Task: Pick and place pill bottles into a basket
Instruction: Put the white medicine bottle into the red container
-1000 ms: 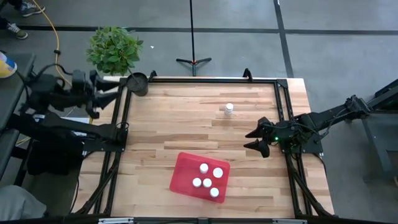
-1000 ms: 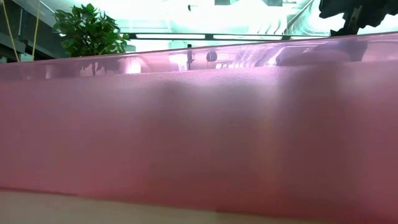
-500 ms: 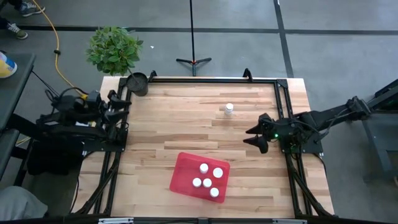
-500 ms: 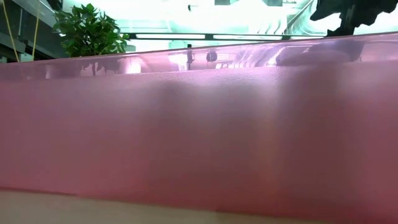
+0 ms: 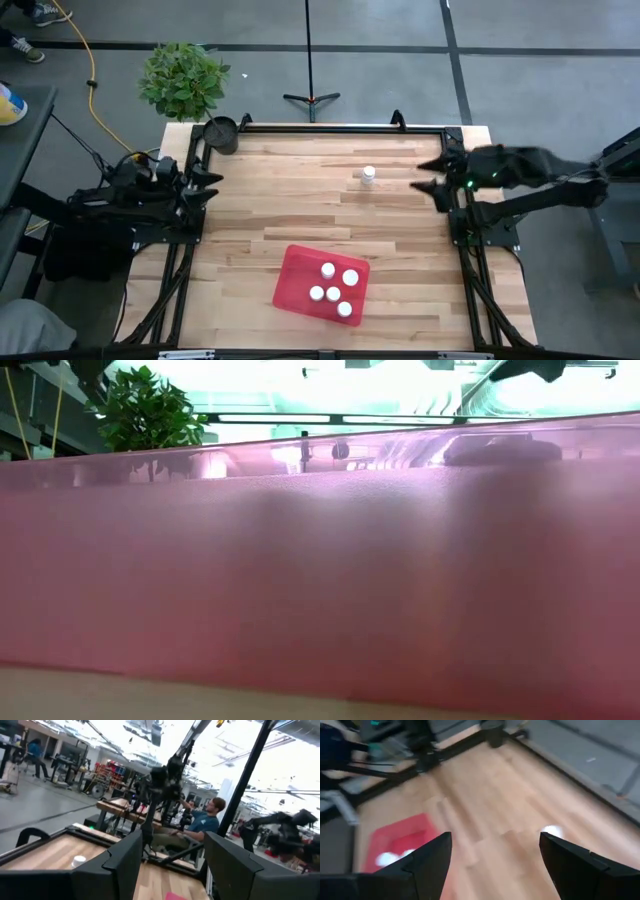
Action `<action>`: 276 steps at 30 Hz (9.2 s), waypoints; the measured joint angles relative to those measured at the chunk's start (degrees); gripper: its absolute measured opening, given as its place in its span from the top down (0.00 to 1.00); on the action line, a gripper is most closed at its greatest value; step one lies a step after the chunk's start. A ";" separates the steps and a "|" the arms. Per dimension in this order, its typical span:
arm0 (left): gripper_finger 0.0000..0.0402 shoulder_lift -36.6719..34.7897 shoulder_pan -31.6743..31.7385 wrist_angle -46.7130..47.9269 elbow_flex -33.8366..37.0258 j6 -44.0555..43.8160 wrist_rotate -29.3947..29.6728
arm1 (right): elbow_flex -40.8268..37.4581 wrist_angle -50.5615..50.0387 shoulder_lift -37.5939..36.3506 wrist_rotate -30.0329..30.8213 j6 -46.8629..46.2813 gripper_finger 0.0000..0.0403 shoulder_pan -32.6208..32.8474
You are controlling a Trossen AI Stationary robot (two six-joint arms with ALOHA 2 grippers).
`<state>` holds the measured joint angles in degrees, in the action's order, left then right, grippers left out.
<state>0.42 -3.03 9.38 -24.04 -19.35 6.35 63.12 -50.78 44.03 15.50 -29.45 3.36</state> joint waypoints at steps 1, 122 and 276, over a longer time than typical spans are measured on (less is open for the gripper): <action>0.38 -0.04 0.00 -0.32 0.60 0.02 -0.04 | 2.71 -2.58 0.84 0.87 1.46 0.28 -1.13; 0.94 0.09 0.02 1.00 19.46 21.62 9.44 | 13.59 -1.73 58.18 -21.86 5.90 0.28 -34.43; 0.79 6.84 0.03 1.00 19.46 17.38 8.70 | 54.53 -0.66 77.01 -26.19 8.62 0.63 4.33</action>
<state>7.27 -3.00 10.37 -4.58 -1.98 15.05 117.65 -51.44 121.04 -10.69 -20.83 7.70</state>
